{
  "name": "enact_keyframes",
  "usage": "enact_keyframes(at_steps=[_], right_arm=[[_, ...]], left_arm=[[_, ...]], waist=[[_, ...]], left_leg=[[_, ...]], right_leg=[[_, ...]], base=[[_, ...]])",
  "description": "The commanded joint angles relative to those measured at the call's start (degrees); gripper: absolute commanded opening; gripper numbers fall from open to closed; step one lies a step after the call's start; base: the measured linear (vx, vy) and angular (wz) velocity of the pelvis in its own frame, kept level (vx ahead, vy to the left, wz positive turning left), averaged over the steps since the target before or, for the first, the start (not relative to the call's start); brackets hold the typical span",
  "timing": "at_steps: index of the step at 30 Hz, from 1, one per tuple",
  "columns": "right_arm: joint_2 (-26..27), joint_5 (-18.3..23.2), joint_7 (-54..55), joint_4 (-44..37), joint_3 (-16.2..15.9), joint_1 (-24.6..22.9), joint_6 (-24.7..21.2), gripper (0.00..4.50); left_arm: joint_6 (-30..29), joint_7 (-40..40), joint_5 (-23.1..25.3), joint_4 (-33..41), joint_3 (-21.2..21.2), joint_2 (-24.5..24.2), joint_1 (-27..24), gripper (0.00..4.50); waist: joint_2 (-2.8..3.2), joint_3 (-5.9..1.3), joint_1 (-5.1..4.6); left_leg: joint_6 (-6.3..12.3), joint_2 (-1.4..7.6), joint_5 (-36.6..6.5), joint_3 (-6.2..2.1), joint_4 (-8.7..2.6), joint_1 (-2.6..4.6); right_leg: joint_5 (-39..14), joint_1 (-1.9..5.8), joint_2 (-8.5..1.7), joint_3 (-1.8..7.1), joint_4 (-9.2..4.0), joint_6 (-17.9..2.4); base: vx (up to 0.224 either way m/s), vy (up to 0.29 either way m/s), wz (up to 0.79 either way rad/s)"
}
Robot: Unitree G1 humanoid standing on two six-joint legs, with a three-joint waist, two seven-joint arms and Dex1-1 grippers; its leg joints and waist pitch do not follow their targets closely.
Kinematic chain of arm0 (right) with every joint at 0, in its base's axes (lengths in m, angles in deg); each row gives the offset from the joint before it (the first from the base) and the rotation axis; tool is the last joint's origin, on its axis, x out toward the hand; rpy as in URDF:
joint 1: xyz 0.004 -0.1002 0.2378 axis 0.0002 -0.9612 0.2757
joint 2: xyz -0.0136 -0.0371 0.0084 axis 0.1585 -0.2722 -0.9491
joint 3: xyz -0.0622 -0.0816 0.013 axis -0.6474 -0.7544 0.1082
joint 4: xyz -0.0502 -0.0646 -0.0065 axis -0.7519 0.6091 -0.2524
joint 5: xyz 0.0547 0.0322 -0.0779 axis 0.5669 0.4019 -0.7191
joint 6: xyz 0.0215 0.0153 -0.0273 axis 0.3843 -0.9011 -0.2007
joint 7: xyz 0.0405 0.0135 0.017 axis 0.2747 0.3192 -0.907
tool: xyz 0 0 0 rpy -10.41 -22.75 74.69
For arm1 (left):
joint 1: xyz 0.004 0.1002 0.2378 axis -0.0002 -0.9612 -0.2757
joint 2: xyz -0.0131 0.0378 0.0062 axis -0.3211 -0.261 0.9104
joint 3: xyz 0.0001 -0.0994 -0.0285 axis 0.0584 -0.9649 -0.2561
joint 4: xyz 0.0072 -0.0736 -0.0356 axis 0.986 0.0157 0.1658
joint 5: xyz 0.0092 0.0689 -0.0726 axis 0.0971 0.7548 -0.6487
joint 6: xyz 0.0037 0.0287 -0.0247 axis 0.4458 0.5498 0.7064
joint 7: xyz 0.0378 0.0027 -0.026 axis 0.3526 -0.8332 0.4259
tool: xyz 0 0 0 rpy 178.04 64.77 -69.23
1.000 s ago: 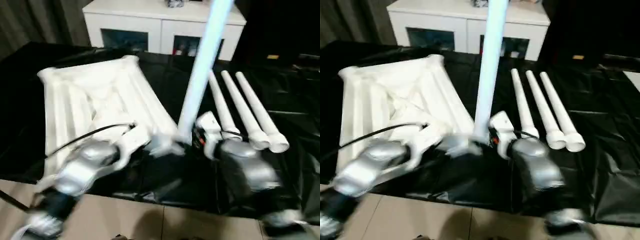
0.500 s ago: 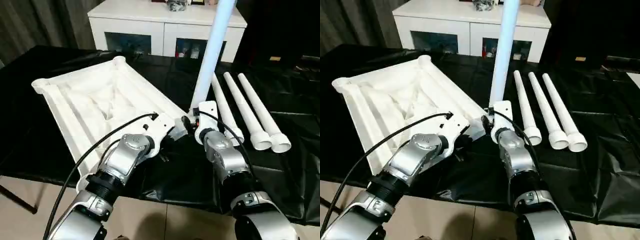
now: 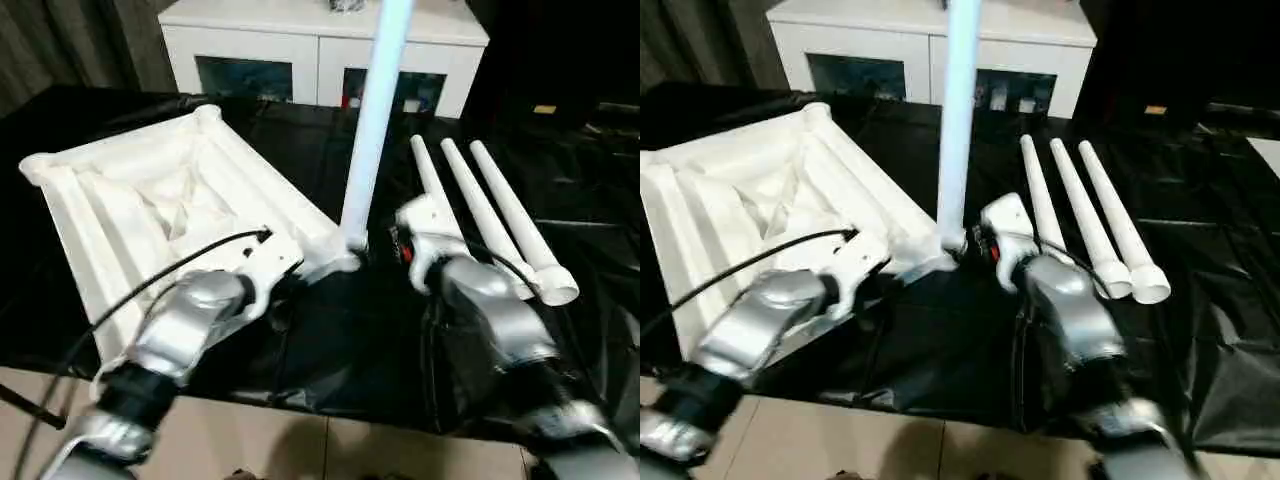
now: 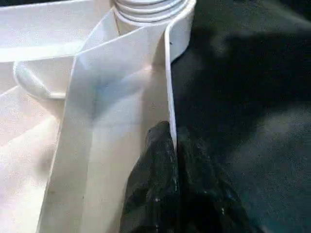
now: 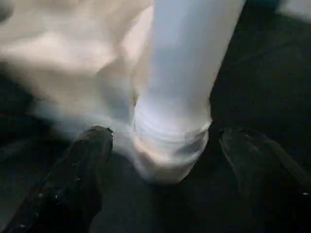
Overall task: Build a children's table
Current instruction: Rotate leg to tighten
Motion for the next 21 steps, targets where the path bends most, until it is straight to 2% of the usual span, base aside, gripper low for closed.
enact_keyframes(at_steps=[1, 4, 7, 8, 9, 15, 20, 21], right_arm=[[-2.5, 1.03, -5.5, -3.47, -1.57, -0.74, -0.95, 3.95], [-4.44, 1.68, -8.48, -4.55, -2.49, -1.42, -1.18, 3.95], [-4.04, 1.18, -8.56, -3.22, -2.52, -0.9, -1.08, 3.95], [-3.79, 1.23, -8.38, -2.86, -2.42, -0.72, -1.23, 3.95], [-3.53, 1.29, -8.21, -2.49, -2.35, -0.53, -1.41, 4.24], [-3.94, -1.02, -9.33, -1.17, -4.77, -0.47, -0.59, 4.43], [-3.34, -0.83, -9.53, -0.22, -4.29, -0.25, -0.26, 4.43], [-2.86, -0.3, -9.33, 0.07, -3.63, 0.01, -0.34, 4.15]], left_arm=[[1.37, 6.31, -1.28, 2.79, 2.92, -2.19, -1.51, 0.0], [1.6, 10.4, -2.92, 5.71, 3.06, -4.07, -2.67, 0.0], [1.61, 11.58, -3.57, 6.95, 3.06, -4.1, -2.74, 0.0], [1.59, 11.66, -3.53, 7.0, 3.18, -4.1, -2.69, 0.0], [1.57, 11.71, -3.47, 7.03, 3.32, -4.11, -2.64, 0.0], [1.58, 12.15, -3.59, 7.69, 3.72, -4.22, -2.82, 0.0], [1.55, 12.24, -3.4, 7.69, 3.68, -4.32, -2.83, 0.0], [1.66, 12.24, -3.41, 7.54, 3.69, -4.41, -2.82, 0.0]], waist=[[-0.16, -3.99, 0.29], [-0.04, -3.68, 0.36], [0.02, -3.29, 0.67], [-0.03, -3.34, 0.73], [-0.06, -3.31, 0.77], [-0.18, -3.38, 1.01], [-0.24, -3.54, 1.07], [-0.21, -3.57, 1.07]], left_leg=[[4.97, 3.73, -7.27, -1.7, -4.03, 0.75], [3.73, 3.99, -10.53, -1.72, -4.31, 1.07], [0.87, 4.03, -14.97, -1.54, -4.6, 1.96], [0.5, 4.03, -15.34, -1.53, -4.6, 2.01], [0.14, 4.0, -15.43, -1.59, -4.69, 1.83], [-0.47, 3.93, -15.17, -1.78, -4.79, 1.54], [0.34, 3.88, -12.95, -1.77, -4.62, 1.24], [0.53, 3.89, -12.67, -1.75, -4.6, 1.27]], right_leg=[[-5.46, 3.23, -3.99, 3.49, -2.14, -15.21], [-11.02, 2.97, -4.11, 3.6, -2.77, -14.13], [-16.58, 2.13, -3.87, 3.85, -3.59, -12.87], [-16.83, 2.11, -3.86, 3.92, -3.58, -12.71], [-17.12, 2.22, -3.91, 3.98, -3.57, -12.46], [-18.29, 2.47, -4.02, 3.91, -3.56, -11.09], [-16.44, 2.66, -4.08, 3.95, -3.33, -11.23], [-15.84, 2.64, -4.05, 3.94, -3.25, -11.5]], base=[[0.0, 0.0, 0.0], [0.0, 0.0, 0.0], [0.0, 0.0, 0.0], [0.0, 0.0, 0.0], [0.0, 0.0, 0.0], [0.0, 0.0, 0.0], [0.0, 0.0, 0.0], [0.0, 0.0, 0.0]])
